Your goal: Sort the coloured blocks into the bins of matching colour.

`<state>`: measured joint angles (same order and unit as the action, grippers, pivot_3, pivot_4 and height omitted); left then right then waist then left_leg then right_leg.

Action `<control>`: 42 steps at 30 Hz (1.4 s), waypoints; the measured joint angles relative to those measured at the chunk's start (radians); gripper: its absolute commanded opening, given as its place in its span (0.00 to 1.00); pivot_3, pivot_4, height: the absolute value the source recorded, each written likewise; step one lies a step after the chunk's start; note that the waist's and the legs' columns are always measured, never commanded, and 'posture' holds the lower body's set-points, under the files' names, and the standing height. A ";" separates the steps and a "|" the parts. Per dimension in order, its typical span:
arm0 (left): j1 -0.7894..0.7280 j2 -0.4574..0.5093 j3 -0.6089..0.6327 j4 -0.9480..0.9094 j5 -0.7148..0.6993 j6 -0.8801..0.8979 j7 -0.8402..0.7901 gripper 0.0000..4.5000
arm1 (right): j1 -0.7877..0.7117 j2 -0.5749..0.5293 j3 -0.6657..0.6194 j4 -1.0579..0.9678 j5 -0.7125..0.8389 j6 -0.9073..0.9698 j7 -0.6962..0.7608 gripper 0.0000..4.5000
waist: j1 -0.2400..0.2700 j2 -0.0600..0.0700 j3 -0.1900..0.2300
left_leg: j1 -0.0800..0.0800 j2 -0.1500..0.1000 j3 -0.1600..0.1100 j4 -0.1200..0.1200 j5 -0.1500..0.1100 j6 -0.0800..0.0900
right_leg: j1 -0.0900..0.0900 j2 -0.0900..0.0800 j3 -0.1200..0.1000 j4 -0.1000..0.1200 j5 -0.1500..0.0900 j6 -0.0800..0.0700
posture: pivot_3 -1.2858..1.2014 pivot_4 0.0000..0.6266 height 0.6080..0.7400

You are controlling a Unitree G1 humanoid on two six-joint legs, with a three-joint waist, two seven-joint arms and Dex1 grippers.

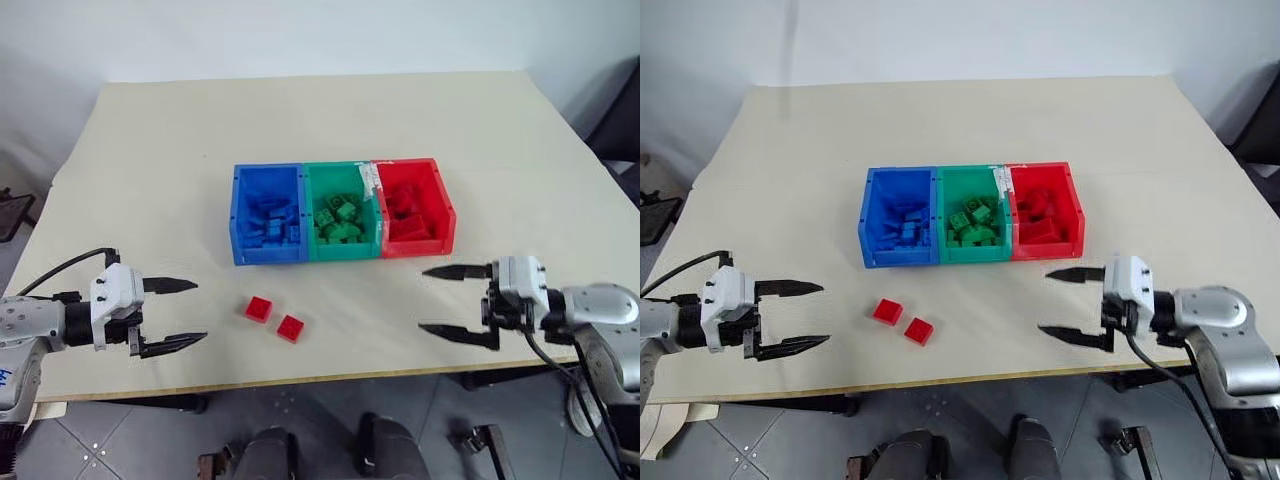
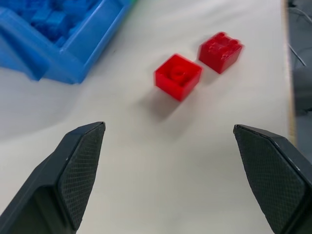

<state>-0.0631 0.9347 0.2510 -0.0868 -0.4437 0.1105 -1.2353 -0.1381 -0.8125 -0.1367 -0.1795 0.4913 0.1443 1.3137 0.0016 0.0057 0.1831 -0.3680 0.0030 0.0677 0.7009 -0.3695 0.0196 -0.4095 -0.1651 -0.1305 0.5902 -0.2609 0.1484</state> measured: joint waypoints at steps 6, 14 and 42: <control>-0.108 -0.021 -0.203 -0.184 0.030 0.092 0.005 1.00 | 0.047 -0.001 -0.011 -0.051 -0.002 -0.013 -0.031 1.00 | 0.008 0.000 0.000 | 0.000 -0.001 0.000 0.000 0.000 0.000 | 0.000 0.000 0.001 0.001 0.000 0.000 | 0.52 0.24 1.00; -0.372 -0.091 -0.538 -0.297 0.266 0.287 0.088 1.00 | 0.153 -0.029 -0.056 -0.148 -0.001 0.013 -0.087 1.00 | 0.027 0.000 0.000 | 0.000 -0.001 0.002 0.001 0.001 0.001 | 0.001 0.000 0.001 0.000 0.000 0.000 | 0.52 0.24 1.00; -0.703 -0.665 -0.542 0.110 0.310 0.252 0.365 0.33 | 0.414 0.189 -0.316 -0.343 0.035 0.098 -0.521 1.00 | 0.065 -0.001 0.000 | -0.002 -0.003 -0.003 0.016 0.000 0.005 | 0.009 0.000 0.002 0.000 0.001 0.000 | 0.52 0.24 1.00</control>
<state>-0.7663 0.2700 -0.2914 0.0236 -0.1342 0.3622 -0.8703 0.2759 -0.6230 -0.4522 -0.5223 0.5265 0.2419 0.7931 0.0665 0.0047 0.1832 -0.3701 -0.0001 0.0646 0.7170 -0.3699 0.0250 -0.4006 -0.1654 -0.1289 0.5900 -0.2599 0.1489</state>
